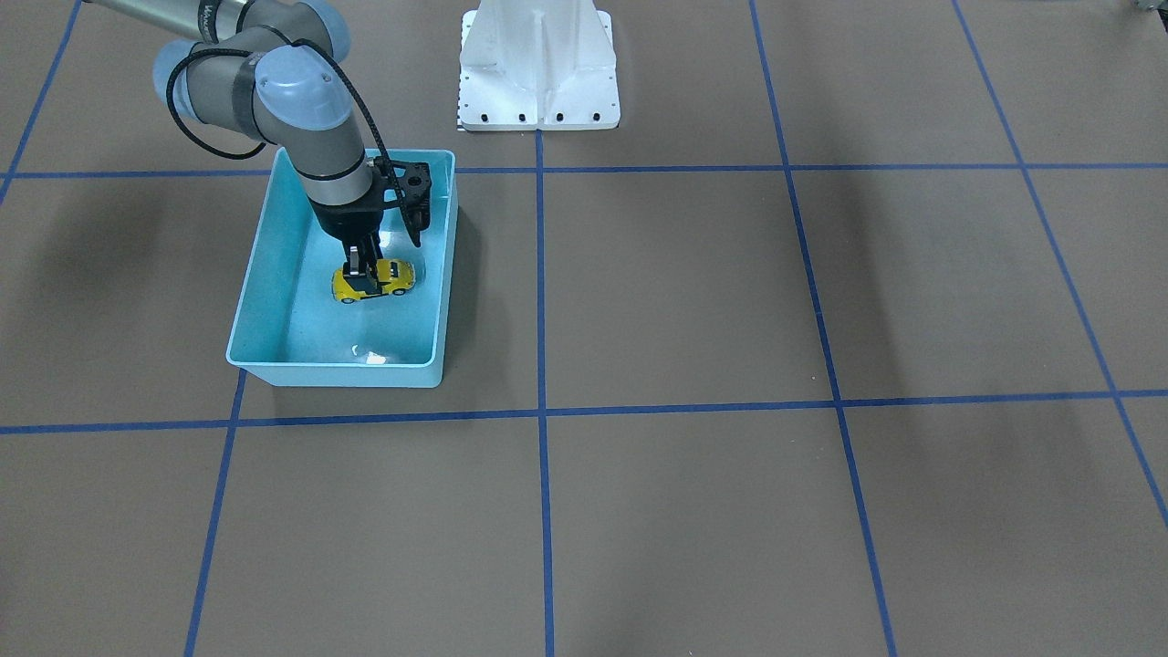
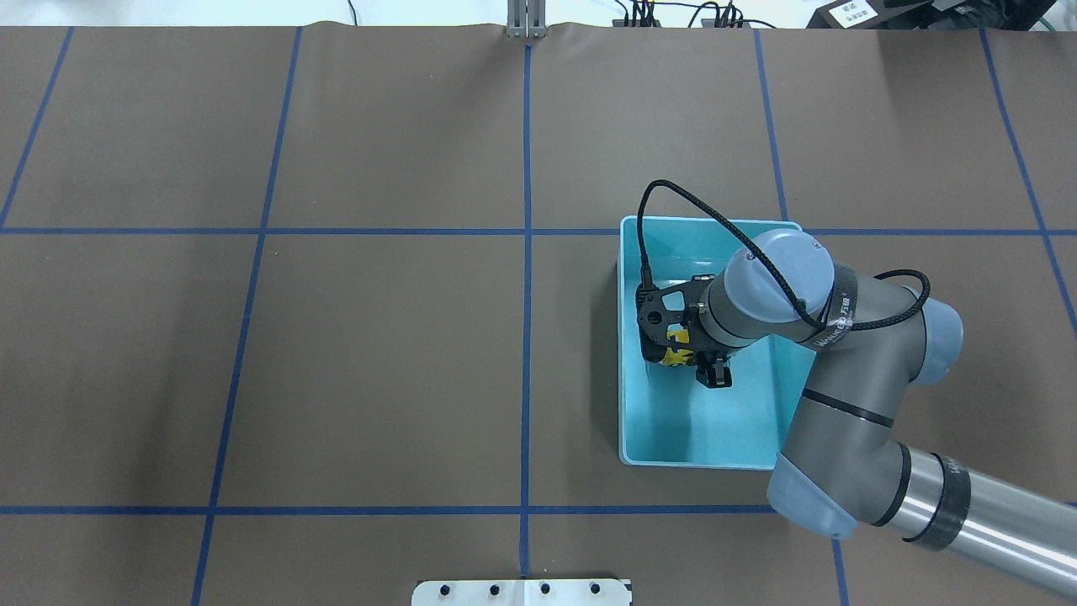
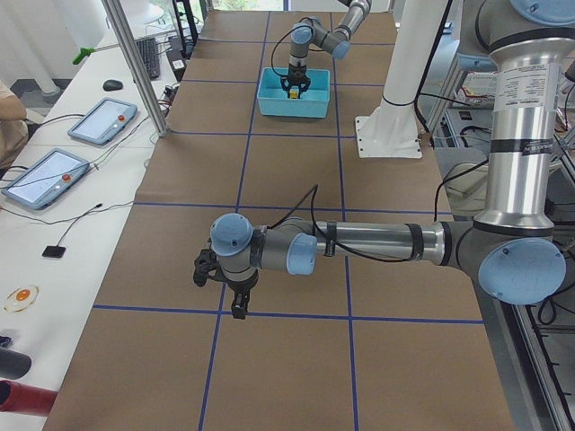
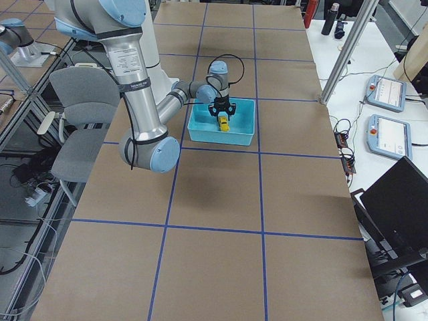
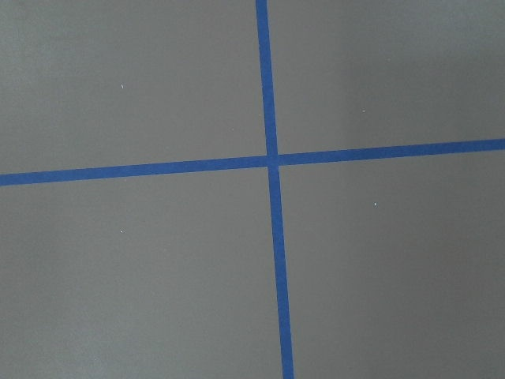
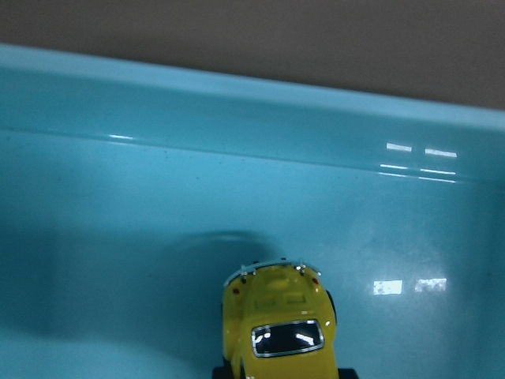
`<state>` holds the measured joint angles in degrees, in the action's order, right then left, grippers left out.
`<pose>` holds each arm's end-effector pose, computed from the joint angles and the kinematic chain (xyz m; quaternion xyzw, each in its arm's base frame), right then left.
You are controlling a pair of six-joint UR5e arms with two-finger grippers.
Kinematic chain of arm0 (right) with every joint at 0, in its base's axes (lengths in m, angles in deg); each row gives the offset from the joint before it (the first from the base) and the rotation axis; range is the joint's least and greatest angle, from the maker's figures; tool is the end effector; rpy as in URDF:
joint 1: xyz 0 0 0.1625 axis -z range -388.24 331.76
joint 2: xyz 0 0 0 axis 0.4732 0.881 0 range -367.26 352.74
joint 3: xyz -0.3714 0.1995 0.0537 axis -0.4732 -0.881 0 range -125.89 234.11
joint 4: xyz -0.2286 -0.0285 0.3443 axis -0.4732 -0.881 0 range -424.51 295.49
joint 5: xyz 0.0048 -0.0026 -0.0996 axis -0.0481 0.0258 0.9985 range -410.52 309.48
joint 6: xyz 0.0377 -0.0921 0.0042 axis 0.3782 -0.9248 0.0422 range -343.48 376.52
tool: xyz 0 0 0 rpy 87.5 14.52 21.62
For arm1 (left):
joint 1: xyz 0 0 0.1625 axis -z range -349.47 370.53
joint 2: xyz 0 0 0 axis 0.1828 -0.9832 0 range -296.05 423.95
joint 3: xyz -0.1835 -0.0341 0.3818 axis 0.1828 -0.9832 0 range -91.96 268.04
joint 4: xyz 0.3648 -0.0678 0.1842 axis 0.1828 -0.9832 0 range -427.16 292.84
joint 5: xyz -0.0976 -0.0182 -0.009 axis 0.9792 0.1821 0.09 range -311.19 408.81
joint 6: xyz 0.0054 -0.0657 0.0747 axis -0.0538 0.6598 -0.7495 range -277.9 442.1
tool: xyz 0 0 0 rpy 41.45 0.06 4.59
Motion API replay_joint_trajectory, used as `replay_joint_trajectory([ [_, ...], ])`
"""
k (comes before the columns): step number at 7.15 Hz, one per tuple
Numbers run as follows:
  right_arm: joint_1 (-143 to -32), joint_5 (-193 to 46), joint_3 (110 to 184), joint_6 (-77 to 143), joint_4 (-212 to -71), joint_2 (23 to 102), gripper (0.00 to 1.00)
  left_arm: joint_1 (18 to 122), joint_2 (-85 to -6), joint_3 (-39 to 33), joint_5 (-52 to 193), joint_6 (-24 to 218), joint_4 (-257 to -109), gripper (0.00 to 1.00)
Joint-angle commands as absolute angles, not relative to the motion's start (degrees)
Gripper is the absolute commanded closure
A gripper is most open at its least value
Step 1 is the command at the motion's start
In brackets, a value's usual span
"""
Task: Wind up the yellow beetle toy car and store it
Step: 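Lower the car into the bin and open the right gripper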
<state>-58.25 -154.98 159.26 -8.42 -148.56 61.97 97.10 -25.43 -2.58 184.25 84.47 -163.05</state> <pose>-0.4714 -0.3975 0.3351 0.3025 -0.2187 -0.6588 0.6532 -0.0327 -0.4968 0.6468 0.0278 0.3876 0.0283 0.9210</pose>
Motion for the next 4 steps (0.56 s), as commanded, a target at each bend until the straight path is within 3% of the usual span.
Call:
replay_joint_trajectory([
  [1, -58.6, -155.5, 161.0, -8.2, -148.4, 62.0, 0.00, 97.1, -25.4, -2.6, 184.3, 84.5, -163.0, 0.00],
  [4, -68.6, -160.9, 169.2, 1.3, -151.9, 62.4, 0.00, 97.1, -25.5, -2.5, 184.2, 84.5, -163.0, 0.00],
])
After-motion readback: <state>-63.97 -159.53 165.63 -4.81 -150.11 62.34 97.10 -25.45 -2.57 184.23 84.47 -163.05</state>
